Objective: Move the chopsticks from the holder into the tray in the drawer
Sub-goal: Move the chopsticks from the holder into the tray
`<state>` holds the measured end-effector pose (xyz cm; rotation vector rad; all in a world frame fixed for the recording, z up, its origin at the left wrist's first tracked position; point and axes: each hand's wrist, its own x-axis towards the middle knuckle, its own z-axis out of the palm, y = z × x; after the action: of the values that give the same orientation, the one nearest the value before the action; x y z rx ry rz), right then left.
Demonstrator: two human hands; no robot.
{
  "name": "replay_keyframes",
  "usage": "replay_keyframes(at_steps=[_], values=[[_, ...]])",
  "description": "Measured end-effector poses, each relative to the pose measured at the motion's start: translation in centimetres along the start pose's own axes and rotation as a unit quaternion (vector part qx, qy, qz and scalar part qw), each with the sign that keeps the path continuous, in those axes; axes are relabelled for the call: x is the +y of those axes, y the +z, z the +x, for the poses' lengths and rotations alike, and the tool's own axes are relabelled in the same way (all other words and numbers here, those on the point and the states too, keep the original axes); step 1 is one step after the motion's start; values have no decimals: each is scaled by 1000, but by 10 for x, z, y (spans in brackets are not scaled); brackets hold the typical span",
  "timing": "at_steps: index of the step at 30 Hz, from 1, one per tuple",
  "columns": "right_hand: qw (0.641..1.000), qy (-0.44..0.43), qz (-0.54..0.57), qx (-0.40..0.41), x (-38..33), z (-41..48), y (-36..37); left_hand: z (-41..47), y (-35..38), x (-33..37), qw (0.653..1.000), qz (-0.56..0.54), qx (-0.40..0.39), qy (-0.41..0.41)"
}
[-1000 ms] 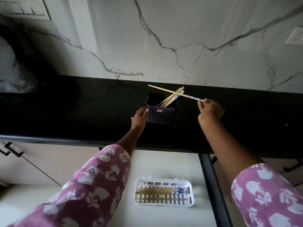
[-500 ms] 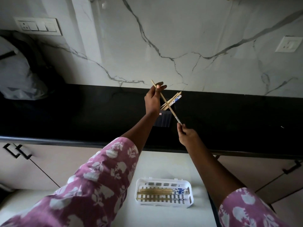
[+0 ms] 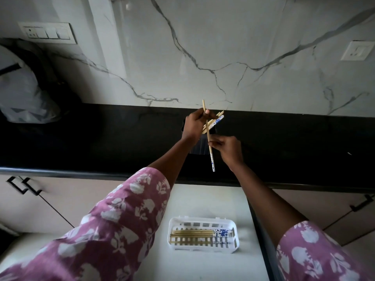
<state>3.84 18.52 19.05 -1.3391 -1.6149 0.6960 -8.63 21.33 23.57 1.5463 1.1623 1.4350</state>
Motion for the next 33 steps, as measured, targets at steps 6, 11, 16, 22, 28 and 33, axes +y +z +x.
replay_keyframes(at_steps=[6,11,16,22,28,33], values=[[999,39,16,-5,16,-1,14,-9,4,-19,998,24,-59,-21],[993,110,15,-42,50,-16,28,-16,-15,-60,989,86,-82,-89],[982,128,-22,-138,82,-44,42,-28,-51,-126,905,333,-100,-245],[930,118,-170,-303,112,-78,62,-54,-77,-181,809,420,-143,-385],[861,89,-302,-400,140,-120,82,-62,-87,-197,789,454,-183,-370],[813,57,-386,-433,158,-144,93,-56,-85,-198,783,449,-180,-391]])
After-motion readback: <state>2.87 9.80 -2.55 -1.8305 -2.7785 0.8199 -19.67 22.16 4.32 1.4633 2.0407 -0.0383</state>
